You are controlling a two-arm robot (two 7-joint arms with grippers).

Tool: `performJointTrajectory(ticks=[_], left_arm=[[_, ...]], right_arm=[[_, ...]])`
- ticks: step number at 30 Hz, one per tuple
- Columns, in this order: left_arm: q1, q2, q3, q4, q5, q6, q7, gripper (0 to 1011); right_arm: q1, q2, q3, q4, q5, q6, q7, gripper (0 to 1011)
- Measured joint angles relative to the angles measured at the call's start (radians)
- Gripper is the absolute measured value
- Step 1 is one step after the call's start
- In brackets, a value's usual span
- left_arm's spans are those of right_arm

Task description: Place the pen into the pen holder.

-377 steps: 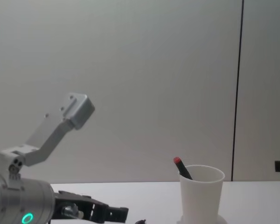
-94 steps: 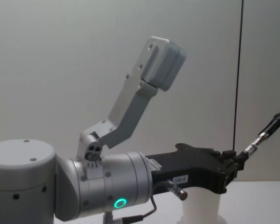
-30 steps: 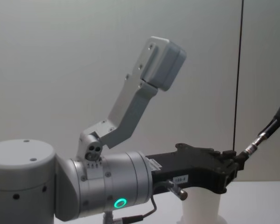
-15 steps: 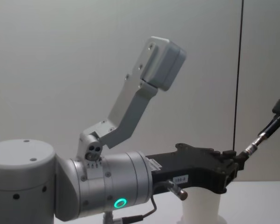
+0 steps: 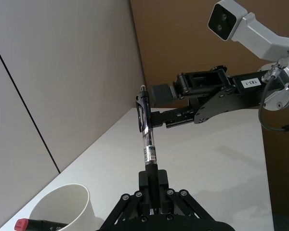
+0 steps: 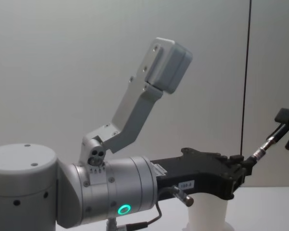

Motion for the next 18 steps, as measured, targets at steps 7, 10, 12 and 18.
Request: performJointTrajectory(ticks=[7, 10, 12, 18], left_arm=[[0.0, 0.0, 0.0, 0.0, 0.0, 0.0, 0.0, 120], [0.0, 0.0, 0.0, 0.0, 0.0, 0.0, 0.0, 119], [0.0, 0.0, 0.0, 0.0, 0.0, 0.0, 0.0, 119], [0.0, 0.0, 0.0, 0.0, 0.0, 0.0, 0.0, 119]], right_arm=[[0.003, -0.001, -0.006, -0.001, 0.013, -0.001, -0.026, 592], [0.004, -0.003, -0.01, -0.001, 0.024, -0.008, -0.041, 464], [0.005, -0.004, -0.011, -0.001, 0.03, -0.012, -0.046, 426], [0.008, -0.008, -0.014, 0.003, 0.058, -0.031, -0.067, 220]])
